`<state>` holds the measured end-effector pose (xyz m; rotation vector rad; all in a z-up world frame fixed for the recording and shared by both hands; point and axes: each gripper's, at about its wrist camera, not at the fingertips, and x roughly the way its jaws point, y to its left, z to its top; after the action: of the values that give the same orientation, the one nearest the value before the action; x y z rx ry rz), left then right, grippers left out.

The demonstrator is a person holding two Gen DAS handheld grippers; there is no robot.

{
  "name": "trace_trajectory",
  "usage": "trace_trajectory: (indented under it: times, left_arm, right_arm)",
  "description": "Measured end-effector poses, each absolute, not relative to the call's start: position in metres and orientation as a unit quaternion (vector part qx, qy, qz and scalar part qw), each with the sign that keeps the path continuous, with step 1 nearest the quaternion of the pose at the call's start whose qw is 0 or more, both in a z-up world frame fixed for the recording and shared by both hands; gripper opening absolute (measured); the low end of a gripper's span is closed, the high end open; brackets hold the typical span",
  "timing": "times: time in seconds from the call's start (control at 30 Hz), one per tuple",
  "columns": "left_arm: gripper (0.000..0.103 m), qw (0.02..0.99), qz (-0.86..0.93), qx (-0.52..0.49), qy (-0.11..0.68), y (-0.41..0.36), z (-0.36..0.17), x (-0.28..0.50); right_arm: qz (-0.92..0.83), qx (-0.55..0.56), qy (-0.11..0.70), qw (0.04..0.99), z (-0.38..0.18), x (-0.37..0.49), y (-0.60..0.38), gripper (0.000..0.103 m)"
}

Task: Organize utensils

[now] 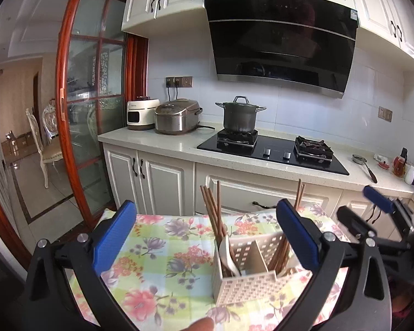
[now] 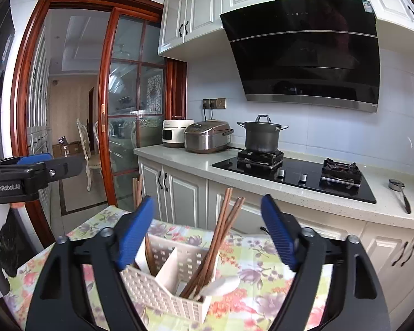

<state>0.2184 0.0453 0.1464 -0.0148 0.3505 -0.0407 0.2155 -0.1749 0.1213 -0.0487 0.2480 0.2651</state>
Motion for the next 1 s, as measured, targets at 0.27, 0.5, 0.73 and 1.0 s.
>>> trace_trajectory:
  times: [0.27, 0.5, 0.73, 1.0]
  left_arm:
    - [0.098, 0.990, 0.006, 0.024, 0.135, 0.033, 0.130, 0.150]
    - [0.098, 0.988, 0.010, 0.003, 0.156, 0.032, 0.084, 0.120]
    - [0.098, 0.982, 0.003, -0.004, 0.187, 0.034, 0.053, 0.120]
    - [0.098, 0.980, -0.014, 0.001, 0.198, 0.026, 0.048, 0.121]
  right_arm:
    - [0.156, 0.067, 0.178, 0.969, 0.111, 0.171, -0.209, 0.084]
    - [0.139, 0.062, 0.181, 0.972, 0.082, 0.140, -0.217, 0.084]
    - [0.133, 0.032, 0.191, 0.972, 0.069, 0.132, -0.214, 0.084]
    - [0.145, 0.017, 0.219, 0.965, 0.052, 0.139, -0.201, 0.084]
